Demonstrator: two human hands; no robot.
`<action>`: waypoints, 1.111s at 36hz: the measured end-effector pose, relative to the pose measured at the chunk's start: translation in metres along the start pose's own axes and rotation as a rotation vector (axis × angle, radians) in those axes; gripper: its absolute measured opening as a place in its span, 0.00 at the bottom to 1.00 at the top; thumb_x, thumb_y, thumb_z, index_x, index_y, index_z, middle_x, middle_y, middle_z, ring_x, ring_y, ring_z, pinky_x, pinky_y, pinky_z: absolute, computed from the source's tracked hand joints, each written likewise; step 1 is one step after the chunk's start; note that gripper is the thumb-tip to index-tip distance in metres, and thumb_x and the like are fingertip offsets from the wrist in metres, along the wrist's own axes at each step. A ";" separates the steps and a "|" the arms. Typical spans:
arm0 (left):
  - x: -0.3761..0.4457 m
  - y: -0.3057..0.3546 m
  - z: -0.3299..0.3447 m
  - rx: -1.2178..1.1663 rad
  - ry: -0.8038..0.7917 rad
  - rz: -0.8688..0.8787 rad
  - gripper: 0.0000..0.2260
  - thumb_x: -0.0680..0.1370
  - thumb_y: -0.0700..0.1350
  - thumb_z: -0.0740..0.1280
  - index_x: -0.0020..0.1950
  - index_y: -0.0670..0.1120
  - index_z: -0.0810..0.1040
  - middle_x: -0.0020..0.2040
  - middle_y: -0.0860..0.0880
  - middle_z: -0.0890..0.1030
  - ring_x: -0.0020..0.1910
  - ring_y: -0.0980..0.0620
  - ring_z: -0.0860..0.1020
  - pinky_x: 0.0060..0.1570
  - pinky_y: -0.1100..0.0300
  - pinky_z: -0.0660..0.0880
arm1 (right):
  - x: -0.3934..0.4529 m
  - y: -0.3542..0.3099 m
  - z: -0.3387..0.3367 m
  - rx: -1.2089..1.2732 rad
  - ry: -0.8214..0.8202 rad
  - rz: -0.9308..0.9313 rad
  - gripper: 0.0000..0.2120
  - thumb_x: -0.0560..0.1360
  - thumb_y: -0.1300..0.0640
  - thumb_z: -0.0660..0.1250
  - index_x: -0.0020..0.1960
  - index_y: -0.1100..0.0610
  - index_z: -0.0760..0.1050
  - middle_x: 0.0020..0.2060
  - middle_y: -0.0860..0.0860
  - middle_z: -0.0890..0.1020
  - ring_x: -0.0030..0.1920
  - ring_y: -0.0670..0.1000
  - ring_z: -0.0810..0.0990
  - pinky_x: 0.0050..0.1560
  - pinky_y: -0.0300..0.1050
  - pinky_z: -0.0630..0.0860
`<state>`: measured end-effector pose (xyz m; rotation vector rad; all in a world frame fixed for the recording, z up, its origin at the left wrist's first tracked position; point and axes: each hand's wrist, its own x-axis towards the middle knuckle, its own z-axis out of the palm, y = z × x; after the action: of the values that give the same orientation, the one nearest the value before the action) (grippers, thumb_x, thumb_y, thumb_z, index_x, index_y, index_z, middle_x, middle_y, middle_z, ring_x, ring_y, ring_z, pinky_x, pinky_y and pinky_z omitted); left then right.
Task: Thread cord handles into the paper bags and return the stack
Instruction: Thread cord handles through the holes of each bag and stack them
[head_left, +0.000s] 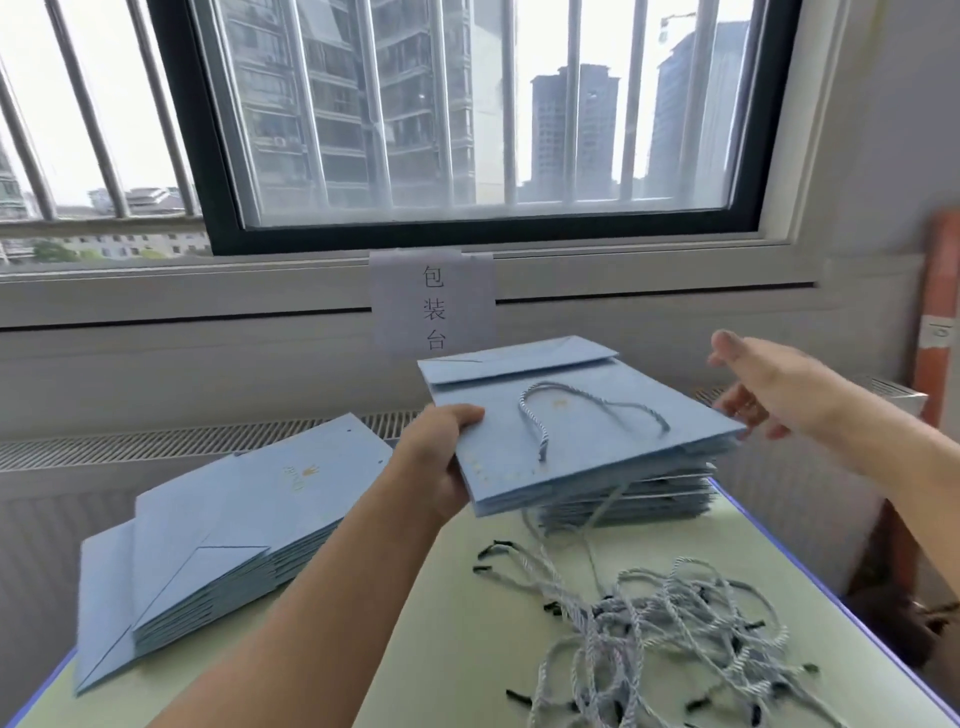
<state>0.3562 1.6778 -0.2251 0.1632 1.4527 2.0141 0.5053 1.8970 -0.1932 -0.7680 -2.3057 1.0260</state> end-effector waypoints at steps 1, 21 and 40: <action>0.007 0.005 0.005 -0.011 0.005 0.027 0.11 0.81 0.37 0.59 0.64 0.38 0.71 0.46 0.41 0.80 0.39 0.45 0.79 0.33 0.50 0.74 | 0.003 0.003 0.001 0.030 -0.043 0.049 0.24 0.79 0.37 0.50 0.55 0.55 0.72 0.36 0.56 0.81 0.30 0.53 0.76 0.32 0.42 0.66; 0.170 0.003 0.074 0.154 0.012 0.262 0.11 0.79 0.32 0.63 0.61 0.39 0.71 0.56 0.37 0.79 0.46 0.41 0.79 0.47 0.44 0.76 | 0.122 0.077 0.038 0.579 -0.095 0.335 0.08 0.78 0.67 0.57 0.45 0.58 0.71 0.35 0.54 0.76 0.21 0.45 0.77 0.20 0.32 0.69; 0.191 -0.067 0.049 1.035 0.259 0.057 0.25 0.78 0.51 0.66 0.72 0.42 0.65 0.72 0.40 0.64 0.68 0.39 0.68 0.66 0.48 0.68 | 0.116 0.118 0.053 0.047 -0.238 0.423 0.12 0.75 0.60 0.63 0.58 0.59 0.70 0.49 0.54 0.76 0.42 0.51 0.75 0.36 0.42 0.72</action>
<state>0.2568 1.8367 -0.3155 0.3782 2.5528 1.1544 0.4228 2.0131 -0.2920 -1.2052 -2.3566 1.4166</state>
